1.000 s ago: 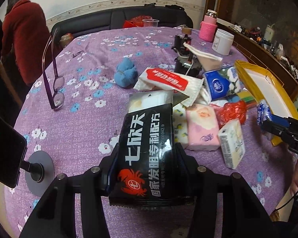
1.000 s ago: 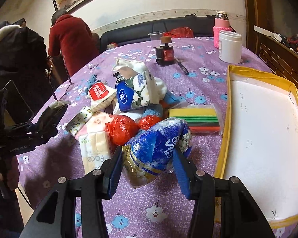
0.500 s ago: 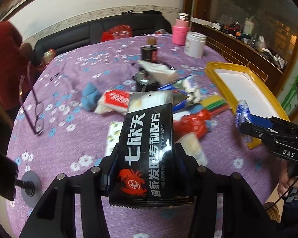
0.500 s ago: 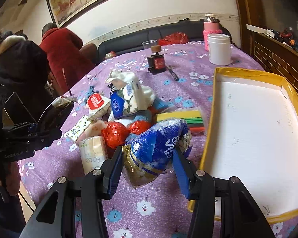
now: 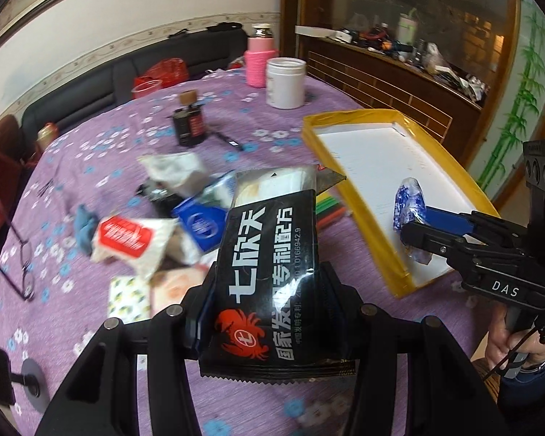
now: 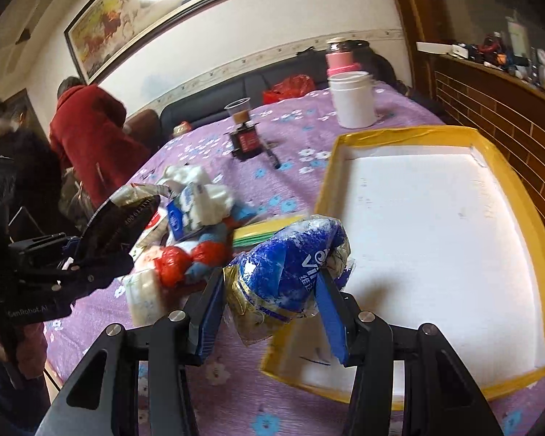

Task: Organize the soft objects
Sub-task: 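Carry both packets into the empty tray and open both grippers to release them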

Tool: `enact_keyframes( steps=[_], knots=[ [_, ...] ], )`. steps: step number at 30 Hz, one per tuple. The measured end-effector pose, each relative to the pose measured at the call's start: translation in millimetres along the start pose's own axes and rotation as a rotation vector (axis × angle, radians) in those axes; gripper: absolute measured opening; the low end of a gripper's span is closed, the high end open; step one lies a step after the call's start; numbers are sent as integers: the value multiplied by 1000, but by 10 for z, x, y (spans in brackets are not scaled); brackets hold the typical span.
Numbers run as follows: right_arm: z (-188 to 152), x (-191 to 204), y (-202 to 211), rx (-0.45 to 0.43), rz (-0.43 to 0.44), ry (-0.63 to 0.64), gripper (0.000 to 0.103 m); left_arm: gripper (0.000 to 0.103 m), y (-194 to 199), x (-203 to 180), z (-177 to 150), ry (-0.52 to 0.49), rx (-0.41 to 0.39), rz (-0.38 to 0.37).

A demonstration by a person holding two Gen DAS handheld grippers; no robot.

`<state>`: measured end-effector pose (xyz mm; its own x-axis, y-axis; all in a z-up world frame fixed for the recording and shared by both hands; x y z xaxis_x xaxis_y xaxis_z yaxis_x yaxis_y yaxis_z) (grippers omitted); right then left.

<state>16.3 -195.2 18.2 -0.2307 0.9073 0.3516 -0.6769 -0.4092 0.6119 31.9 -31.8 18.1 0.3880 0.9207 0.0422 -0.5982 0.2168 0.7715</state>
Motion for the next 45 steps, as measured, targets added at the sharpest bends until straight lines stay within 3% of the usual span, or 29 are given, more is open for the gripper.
enact_keyframes(
  steps=[11, 18, 31, 39, 45],
  knots=[
    [245, -478, 145, -23, -67, -63, 53, 50, -400, -396, 475, -41, 22, -52],
    [602, -818, 59, -11, -135, -96, 53, 50, -838, -559, 816, -45, 61, -83],
    [1233, -1405, -607, 125, -199, -172, 53, 50, -1747, -915, 1357, -66, 159, -77],
    [1375, -1745, -1010, 202, -211, -236, 53, 50, -2023, -987, 1471, -61, 202, -83],
    [1412, -1789, -1094, 206, -228, -227, 55, 51, -2118, -1027, 1499, -72, 193, -72]
  ],
)
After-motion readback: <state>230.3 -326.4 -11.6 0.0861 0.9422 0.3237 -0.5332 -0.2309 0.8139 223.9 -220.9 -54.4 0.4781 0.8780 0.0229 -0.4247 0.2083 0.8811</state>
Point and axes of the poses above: each gripper's, at about its wrist camera, not at the fingertips, and y roughly against the way its jaws point, x to its left, z to its top, the point moved 6 cm from there along -y, roughly the way its jaws point, and after that the axes turned 5 degrees about -y, right-handed, at the moved point
